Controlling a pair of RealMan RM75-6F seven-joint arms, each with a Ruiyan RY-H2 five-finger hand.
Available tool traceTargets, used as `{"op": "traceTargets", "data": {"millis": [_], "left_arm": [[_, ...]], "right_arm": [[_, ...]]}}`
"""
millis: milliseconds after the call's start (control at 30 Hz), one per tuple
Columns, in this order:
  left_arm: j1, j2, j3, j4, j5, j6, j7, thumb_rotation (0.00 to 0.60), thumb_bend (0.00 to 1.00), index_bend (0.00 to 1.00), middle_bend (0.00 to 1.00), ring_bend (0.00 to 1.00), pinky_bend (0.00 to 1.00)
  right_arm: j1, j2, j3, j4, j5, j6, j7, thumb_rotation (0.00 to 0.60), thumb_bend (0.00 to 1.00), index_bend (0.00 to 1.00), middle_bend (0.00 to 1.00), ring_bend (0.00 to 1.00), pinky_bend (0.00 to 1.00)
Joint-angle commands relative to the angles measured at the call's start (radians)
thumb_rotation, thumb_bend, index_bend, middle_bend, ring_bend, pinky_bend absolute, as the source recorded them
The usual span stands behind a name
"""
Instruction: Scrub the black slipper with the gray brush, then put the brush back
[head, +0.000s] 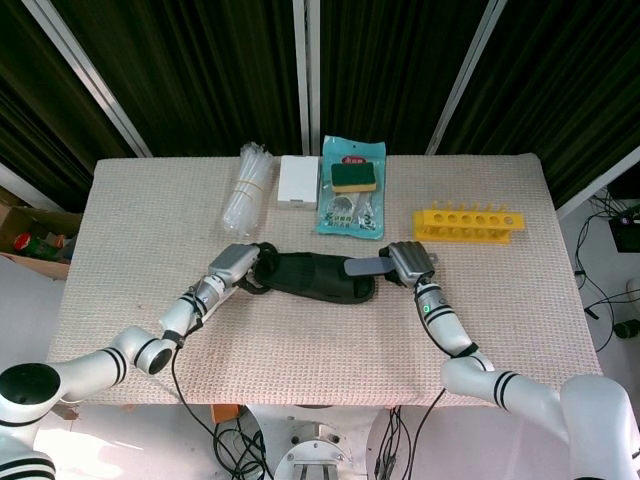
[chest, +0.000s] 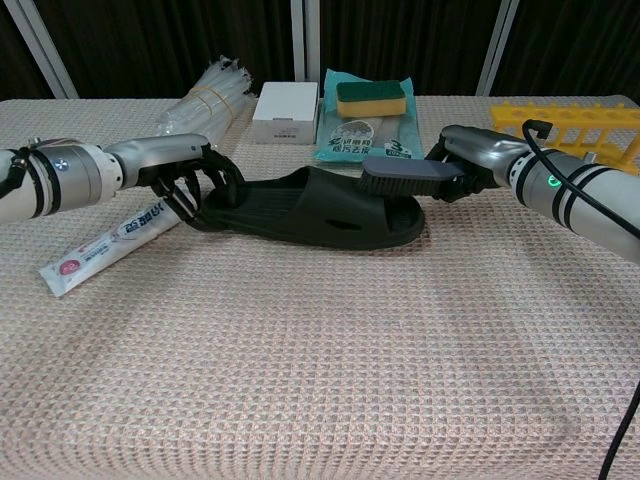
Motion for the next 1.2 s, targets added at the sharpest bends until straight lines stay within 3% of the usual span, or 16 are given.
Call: {"op": "traceTargets", "data": {"millis": [33,233,433,900,1200], "left_arm": [[-0.004,0.004,0.002,-0.001,0.008,-0.011,-0.021,0.6,0.51,0.49,0.48,0.37,0.47],[-0.013,0.019,-0.008,-0.029,0.008,-0.058,-0.129,0.6,0.53,0.49,0.48,0.37,0.47],[-0.018,0.019,0.005,-0.004,0.049,-0.073,-0.226,0.6,0.54,0.49,0.49,0.38,0.47],[-0.031,0.022,0.03,0.016,0.1,-0.066,-0.32,0.6,0.54,0.5,0.49,0.38,0.47],[-0.047,0.023,0.038,0.023,0.112,-0.075,-0.36,0.6,0.55,0.5,0.49,0.38,0.47]], "right_arm": [[-0.001,0.009,0.004,-0.011,-0.007,0.001,0.022,0.6,1.0,1.0,1.0,1.0,1.0],[0.025,0.007,0.034,-0.051,-0.017,-0.014,0.074,0.6,1.0,1.0,1.0,1.0,1.0],[0.063,0.006,0.047,-0.075,0.02,-0.05,0.047,0.6,1.0,1.0,1.0,1.0,1.0],[0.06,0.107,0.005,-0.144,0.153,-0.063,-0.085,0.6,1.0,1.0,1.0,1.0,1.0],[0.098,0.083,0.01,-0.145,0.183,-0.074,-0.096,0.6,1.0,1.0,1.0,1.0,1.0]]}}
